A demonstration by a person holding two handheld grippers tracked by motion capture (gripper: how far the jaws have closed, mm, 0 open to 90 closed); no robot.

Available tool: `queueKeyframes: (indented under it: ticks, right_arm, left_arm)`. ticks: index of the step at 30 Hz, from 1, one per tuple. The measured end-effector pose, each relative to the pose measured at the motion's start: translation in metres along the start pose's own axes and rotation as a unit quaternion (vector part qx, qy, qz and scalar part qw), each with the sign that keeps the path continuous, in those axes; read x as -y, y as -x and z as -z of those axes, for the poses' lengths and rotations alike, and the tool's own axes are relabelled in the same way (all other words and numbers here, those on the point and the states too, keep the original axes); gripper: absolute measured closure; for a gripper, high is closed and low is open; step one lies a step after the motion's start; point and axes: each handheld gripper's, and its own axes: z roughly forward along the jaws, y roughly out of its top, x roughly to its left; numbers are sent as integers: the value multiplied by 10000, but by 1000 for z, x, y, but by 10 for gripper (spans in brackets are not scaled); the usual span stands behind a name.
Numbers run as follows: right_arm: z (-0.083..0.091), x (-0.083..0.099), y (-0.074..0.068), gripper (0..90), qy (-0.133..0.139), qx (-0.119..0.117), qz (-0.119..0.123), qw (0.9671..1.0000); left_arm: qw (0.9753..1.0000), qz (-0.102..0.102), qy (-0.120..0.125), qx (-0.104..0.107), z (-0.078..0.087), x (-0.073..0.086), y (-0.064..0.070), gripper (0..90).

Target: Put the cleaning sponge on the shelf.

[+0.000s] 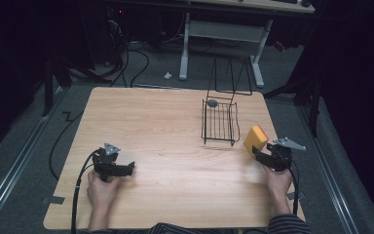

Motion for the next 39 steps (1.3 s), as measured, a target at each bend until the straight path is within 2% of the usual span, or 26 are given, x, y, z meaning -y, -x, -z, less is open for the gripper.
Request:
queueKeyframes:
  ticks: [6, 8, 16, 23, 28, 39]
  right_arm:
    - [-12, -3, 0, 362, -18, -11, -46, 10000]
    - [-16, -2, 1, 369, -39, 7, -126, 9999]
    - [-22, 0, 3, 423, -59, -29, -173, 9998]
    - [-24, 1, 1, 498, -54, -36, -85, 9999]
    - [-25, 2, -2, 590, -19, -80, 108, 9999]
    - [-20, 0, -1, 612, 42, -183, 105, 9998]
  left_arm:
    - [10000, -1, 0, 2, 0, 0, 0, 8]
    - [10000, 0, 1, 1, 0, 0, 0, 8]
    - [10000, 0, 1, 2, 0, 0, 0, 9]
    - [10000, 0, 0, 2, 0, 0, 0, 8]
    - [10000, 0, 1, 3, 0, 0, 0, 9]
    - [10000, 0, 2, 2, 0, 0, 0, 8]
